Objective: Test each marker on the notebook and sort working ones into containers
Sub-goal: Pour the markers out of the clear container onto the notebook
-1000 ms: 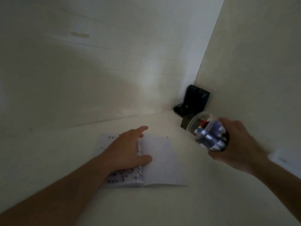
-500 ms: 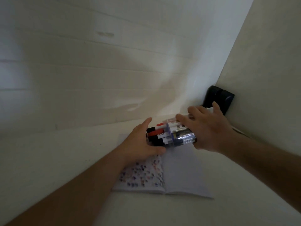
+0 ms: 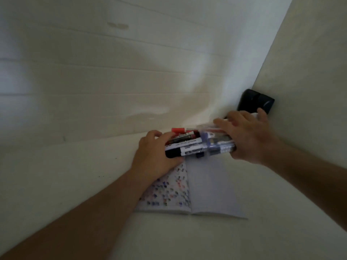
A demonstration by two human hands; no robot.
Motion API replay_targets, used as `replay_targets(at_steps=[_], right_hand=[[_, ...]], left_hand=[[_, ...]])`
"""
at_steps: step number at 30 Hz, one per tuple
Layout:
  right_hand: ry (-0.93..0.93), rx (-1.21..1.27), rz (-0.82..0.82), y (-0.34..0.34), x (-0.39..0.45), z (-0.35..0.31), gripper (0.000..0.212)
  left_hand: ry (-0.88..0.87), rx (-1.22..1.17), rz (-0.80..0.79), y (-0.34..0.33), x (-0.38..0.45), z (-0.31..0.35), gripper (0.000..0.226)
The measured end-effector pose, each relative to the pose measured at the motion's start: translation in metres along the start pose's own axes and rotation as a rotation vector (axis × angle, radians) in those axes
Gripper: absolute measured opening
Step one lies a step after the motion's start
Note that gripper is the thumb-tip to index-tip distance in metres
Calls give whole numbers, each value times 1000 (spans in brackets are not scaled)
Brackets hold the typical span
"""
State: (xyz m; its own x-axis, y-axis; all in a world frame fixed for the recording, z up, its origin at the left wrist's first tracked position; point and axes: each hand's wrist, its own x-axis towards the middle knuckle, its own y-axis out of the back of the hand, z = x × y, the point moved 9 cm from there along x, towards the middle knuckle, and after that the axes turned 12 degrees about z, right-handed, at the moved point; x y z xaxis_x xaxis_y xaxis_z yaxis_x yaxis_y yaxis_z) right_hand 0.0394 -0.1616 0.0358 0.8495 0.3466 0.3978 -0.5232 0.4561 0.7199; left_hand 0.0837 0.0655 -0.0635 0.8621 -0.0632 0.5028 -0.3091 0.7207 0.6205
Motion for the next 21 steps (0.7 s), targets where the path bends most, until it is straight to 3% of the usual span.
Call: replay_targets(at_steps=[7, 17, 21], right_hand=[[-177, 1, -110, -26, -56, 49, 113], [-145, -49, -85, -25, -101, 69, 119], [-246, -74, -119, -17, -97, 85, 117]], left_hand=[[-53, 98, -12, -5, 0, 7, 70], [-93, 279, 1, -2, 3, 8, 77], [-201, 262, -15, -5, -2, 22, 81]])
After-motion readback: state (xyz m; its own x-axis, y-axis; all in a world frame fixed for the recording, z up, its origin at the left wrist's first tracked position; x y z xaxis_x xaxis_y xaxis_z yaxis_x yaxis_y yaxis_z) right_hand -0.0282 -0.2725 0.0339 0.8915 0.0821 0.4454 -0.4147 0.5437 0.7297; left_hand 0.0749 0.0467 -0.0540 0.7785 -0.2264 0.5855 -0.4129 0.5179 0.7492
